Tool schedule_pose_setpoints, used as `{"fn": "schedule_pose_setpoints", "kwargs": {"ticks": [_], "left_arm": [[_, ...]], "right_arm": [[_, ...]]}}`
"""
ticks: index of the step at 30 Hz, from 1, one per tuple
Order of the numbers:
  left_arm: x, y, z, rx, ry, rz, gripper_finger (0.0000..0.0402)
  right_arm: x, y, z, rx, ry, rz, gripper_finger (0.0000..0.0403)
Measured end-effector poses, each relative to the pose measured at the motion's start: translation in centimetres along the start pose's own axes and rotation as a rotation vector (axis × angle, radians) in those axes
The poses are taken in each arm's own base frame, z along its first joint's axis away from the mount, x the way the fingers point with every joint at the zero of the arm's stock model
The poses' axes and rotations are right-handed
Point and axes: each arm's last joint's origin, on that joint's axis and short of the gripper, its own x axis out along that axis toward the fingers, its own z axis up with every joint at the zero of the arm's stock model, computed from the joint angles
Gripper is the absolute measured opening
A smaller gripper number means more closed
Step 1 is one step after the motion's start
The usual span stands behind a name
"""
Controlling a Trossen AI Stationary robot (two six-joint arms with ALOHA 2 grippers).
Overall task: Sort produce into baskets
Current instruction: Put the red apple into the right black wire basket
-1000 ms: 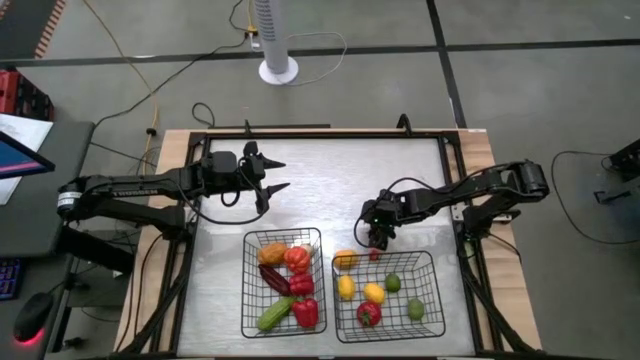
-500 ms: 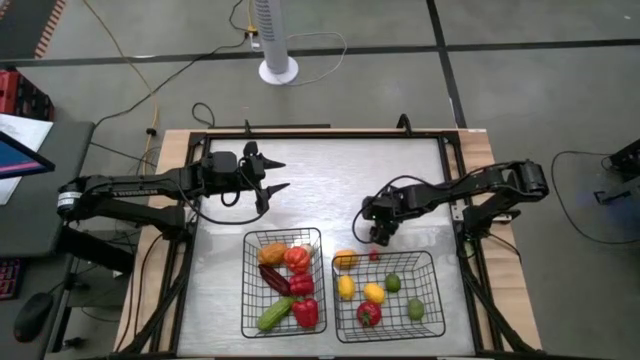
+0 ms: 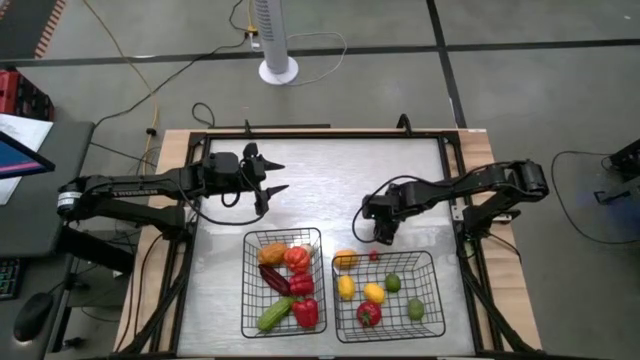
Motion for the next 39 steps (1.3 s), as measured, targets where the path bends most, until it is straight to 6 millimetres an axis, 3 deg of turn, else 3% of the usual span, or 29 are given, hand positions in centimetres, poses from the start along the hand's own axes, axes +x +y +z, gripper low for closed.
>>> {"fn": "schedule_pose_setpoints", "kwargs": {"ticks": [20,30,39], "left_arm": [[0.0,0.0,0.0,0.000,-0.002,-0.001,0.0246],[0.0,0.0,0.0,0.010,-0.001,-0.001,0.0246],[-0.2,0.0,0.1,0.022,-0.006,0.000,0.0246]], "right_arm": [[0.1,-1.5,-0.9,0.053,0.158,0.034,0.0387],[1.8,-2.6,-1.6,0.114,0.153,0.084,0.0340],[1.5,-2.8,-1.0,0.107,0.139,0.089,0.0324]]}}
